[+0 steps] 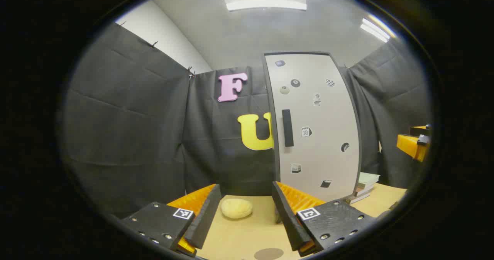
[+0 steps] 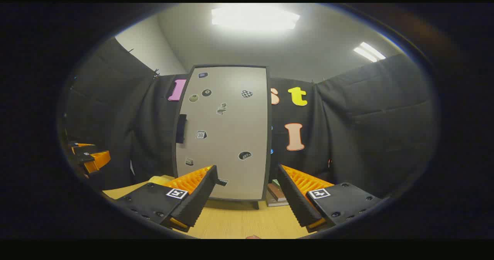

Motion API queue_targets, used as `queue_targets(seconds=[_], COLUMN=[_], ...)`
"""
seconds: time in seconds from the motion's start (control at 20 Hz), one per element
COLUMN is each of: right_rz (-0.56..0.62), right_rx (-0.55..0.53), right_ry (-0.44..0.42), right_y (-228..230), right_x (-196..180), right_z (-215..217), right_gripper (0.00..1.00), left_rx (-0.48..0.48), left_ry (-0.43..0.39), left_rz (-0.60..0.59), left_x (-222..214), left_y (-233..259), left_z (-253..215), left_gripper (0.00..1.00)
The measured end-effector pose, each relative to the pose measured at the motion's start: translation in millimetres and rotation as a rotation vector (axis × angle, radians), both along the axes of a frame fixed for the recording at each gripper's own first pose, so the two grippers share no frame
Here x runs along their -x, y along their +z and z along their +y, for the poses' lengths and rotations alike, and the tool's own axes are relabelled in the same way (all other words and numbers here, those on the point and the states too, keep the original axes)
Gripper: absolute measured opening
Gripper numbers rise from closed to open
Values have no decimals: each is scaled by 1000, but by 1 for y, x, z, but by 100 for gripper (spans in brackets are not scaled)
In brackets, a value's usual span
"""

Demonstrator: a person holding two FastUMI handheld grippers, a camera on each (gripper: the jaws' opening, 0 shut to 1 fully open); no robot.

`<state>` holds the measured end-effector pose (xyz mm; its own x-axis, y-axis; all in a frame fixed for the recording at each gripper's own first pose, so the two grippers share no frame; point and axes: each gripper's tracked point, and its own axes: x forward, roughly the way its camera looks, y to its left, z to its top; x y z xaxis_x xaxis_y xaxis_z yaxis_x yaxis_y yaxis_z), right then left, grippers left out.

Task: Open the cabinet door with the right hand, grasp the bottle in the cabinet with the left hand and place it on the coaster, then close the cabinet door with the right hand.

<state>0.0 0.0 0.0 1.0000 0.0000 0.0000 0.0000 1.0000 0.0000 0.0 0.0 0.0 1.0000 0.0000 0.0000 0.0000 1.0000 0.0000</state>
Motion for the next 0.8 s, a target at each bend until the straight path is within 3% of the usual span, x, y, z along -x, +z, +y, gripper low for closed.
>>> queue_targets(seconds=[0.8], right_rz=[33], right_rx=[-32], right_ry=[57], right_y=[1], right_x=[-10], right_z=[21], right_gripper=[95], left_rx=[-35], left_ry=[18], left_rz=[-40], left_x=[2], left_y=[15], left_z=[16], left_gripper=[80])
